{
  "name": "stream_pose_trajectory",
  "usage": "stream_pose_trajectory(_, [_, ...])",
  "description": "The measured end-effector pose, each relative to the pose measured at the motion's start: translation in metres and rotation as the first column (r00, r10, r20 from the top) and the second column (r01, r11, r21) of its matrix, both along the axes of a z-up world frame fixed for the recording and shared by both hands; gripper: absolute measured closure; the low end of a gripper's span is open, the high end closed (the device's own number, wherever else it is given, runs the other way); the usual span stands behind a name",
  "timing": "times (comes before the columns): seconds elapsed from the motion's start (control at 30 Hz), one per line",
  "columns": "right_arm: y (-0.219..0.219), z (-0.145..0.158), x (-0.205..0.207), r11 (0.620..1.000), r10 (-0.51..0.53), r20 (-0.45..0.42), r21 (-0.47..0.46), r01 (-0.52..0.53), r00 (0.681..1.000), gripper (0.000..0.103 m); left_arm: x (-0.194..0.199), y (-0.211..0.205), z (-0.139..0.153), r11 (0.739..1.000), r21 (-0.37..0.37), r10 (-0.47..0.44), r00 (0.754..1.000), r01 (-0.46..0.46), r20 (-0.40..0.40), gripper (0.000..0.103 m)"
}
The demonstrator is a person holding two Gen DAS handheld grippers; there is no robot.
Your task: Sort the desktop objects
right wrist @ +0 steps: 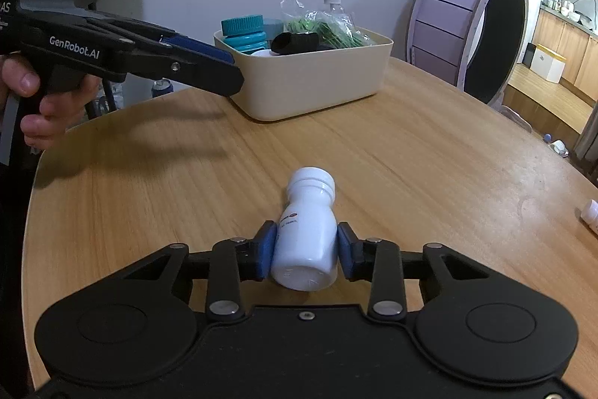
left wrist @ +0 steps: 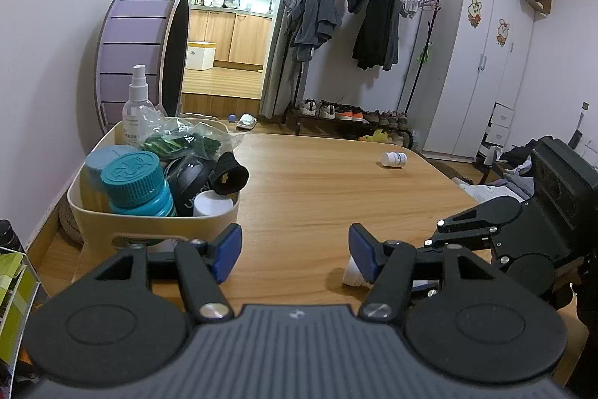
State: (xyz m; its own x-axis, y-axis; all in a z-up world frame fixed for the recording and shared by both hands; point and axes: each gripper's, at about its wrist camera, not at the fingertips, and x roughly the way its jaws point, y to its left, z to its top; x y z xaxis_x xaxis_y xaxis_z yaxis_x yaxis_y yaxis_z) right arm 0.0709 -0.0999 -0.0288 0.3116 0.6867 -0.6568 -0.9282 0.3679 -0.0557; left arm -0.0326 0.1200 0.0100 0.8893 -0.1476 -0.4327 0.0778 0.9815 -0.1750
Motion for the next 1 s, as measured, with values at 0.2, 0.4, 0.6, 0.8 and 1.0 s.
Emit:
stream_pose_trajectory(0.2, [-0.010, 0.010, 0.002, 0.998, -0.030, -0.002, 0.061, 0.030, 1.000, 0.069, 0.000, 0.002, 0.000, 1.000, -0.008, 0.002, 1.000, -0.002, -0.001, 0.041])
stream_pose_trajectory(0.4, [-0.025, 0.020, 0.005, 0.990, -0.068, 0.017, 0.125, 0.065, 0.998, 0.070, -0.001, 0.009, 0.002, 0.996, -0.090, -0.026, 1.000, 0.025, -0.001, 0.041])
stream_pose_trajectory(0.6, [-0.032, 0.031, -0.002, 0.981, -0.065, 0.073, 0.188, 0.051, 0.995, 0.070, 0.003, 0.004, 0.000, 0.991, -0.115, -0.063, 0.998, 0.061, -0.009, 0.041])
stream_pose_trajectory(0.8, [-0.037, 0.041, -0.023, 0.956, -0.044, 0.222, 0.292, -0.023, 0.974, 0.070, 0.004, 0.017, 0.004, 0.934, -0.332, -0.128, 0.991, 0.134, 0.039, 0.041])
stream_pose_trajectory(1.0, [-0.041, 0.051, -0.044, 0.924, -0.020, 0.351, 0.365, -0.117, 0.936, 0.070, 0.006, 0.023, 0.003, 0.867, -0.464, -0.161, 0.984, 0.179, 0.079, 0.041])
